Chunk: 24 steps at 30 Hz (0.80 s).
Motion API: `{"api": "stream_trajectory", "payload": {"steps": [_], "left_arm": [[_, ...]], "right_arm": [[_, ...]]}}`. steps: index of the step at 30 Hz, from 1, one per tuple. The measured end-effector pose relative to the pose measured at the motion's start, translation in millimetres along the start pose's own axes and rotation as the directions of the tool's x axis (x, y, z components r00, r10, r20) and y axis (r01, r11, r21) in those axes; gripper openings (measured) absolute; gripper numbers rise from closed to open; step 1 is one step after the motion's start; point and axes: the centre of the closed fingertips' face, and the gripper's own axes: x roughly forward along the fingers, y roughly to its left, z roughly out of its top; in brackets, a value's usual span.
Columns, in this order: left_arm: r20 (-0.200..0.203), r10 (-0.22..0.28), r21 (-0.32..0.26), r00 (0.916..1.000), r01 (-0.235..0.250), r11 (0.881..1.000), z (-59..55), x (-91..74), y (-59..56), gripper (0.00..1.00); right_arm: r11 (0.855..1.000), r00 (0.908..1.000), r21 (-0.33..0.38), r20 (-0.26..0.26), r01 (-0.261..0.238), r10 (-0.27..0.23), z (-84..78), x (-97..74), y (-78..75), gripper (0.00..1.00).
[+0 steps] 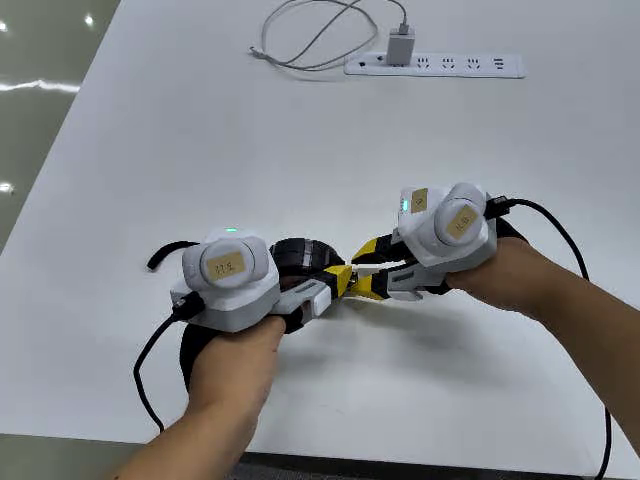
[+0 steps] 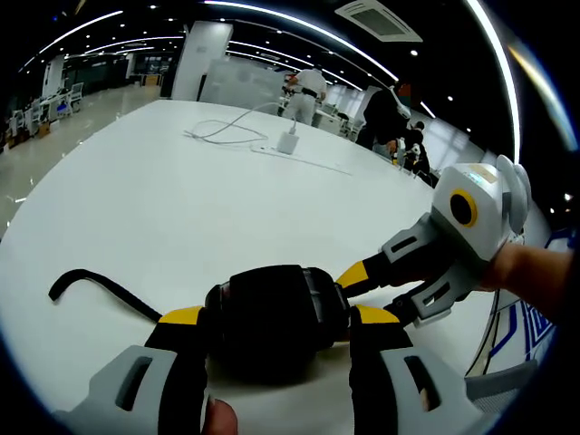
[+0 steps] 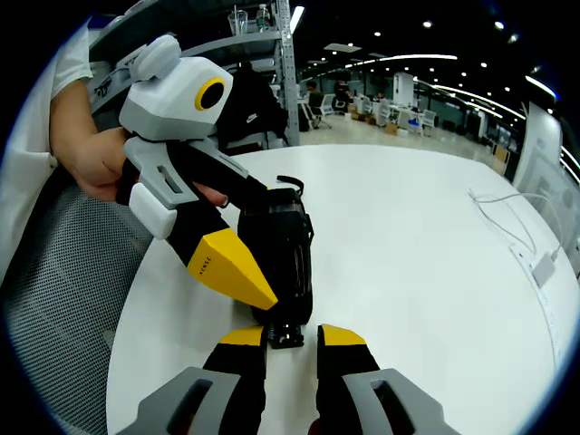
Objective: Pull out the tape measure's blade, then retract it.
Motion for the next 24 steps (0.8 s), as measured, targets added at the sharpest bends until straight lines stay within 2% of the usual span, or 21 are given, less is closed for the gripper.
{"api": "stream_trajectory", "payload": {"steps": [12,17,24], "left_arm": [[0.009,-0.015,0.023,0.9998,0.015,1.0,2.4,-2.7,-4.2,0.63],[0.026,-0.022,0.038,0.9994,0.021,0.999,5.4,-6.3,-4.3,0.66],[0.029,-0.033,0.034,0.999,0.032,0.999,5.1,-10.0,-6.1,0.68]], "right_arm": [[1.0,0.9999,0.018,0.005,0.015,-0.015,-0.2,-5.5,-0.7,0.2],[0.999,0.9995,0.03,0.014,0.029,-0.029,0.7,-11.3,0.6,0.22],[0.998,0.999,0.051,0.025,0.035,-0.036,3.1,-15.7,4.0,0.24]]}}
